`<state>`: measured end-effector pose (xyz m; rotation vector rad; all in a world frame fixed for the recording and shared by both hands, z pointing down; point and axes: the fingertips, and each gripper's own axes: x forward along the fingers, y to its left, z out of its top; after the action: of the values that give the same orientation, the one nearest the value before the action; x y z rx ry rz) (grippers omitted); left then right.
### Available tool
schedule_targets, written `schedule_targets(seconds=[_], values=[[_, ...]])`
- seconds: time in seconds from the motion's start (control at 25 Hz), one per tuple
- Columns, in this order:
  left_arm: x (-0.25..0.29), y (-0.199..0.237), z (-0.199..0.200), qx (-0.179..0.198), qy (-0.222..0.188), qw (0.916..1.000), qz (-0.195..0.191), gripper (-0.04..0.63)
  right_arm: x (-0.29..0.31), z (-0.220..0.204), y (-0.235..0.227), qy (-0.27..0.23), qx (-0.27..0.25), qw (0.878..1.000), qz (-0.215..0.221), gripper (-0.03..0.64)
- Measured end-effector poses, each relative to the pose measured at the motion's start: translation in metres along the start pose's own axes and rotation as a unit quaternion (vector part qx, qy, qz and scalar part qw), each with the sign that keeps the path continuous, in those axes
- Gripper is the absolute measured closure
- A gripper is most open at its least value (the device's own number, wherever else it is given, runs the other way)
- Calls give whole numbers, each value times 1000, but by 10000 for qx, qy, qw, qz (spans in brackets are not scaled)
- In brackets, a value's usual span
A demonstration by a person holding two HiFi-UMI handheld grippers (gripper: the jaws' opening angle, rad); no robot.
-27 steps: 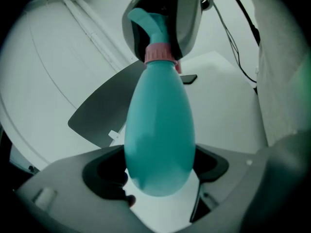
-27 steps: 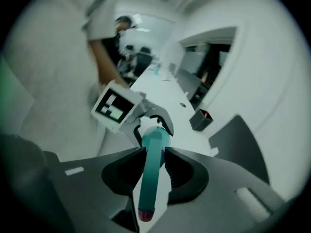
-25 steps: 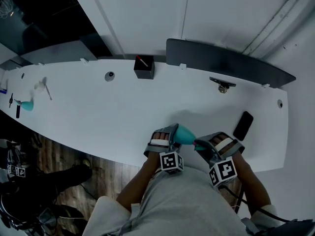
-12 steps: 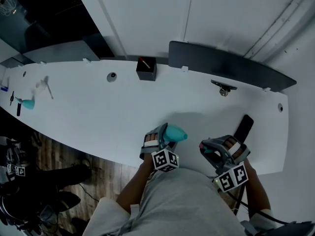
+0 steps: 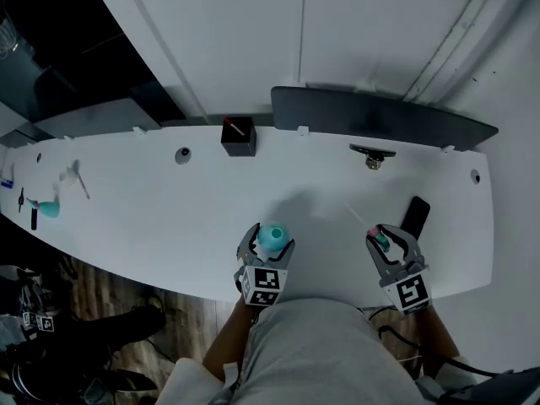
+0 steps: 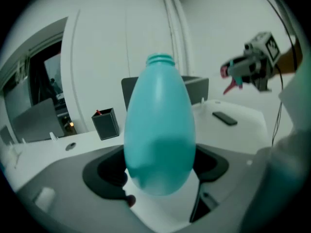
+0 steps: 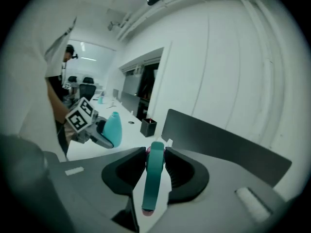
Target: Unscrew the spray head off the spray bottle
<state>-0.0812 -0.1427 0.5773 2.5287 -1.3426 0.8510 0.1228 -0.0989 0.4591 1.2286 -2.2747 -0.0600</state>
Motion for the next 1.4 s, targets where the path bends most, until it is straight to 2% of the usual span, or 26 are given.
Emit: schedule_targets(seconds=[0.08,0.16,0.4,0.6,0.88,1.08,1.2,1.28,1.4], values=[[-5,-10,23,-573,-352,9976,-180,195,20,-1,5,-151,801,9963,-268,488],[-8,-23,41,-873,-585,9939,-344,195,36,0,14,-306,1430,9886,-361,488],[-15,-50,64,-913,-827,9896,-743,195,51,3,32,-524,2334,9694,-545,488],[-14,-45,57,-1009,-736,9897,-699,195,50,5,37,-563,2244,9715,-509,489],[-22,-43,60,-799,-779,9914,-689,195,40,3,36,-519,2251,9706,-675,489],[-37,-48,54,-858,-755,9885,-989,195,28,4,49,-393,2328,9675,-905,488],[-46,-58,43,-768,-751,9874,-1163,195,12,-3,55,-405,2363,9645,-1105,489],[-50,-68,35,-711,-726,9883,-1139,195,-2,-14,58,-402,2376,9631,-1199,488],[-66,-81,25,-819,-682,9900,-929,195,-22,-28,72,-418,2505,9612,-1074,488]])
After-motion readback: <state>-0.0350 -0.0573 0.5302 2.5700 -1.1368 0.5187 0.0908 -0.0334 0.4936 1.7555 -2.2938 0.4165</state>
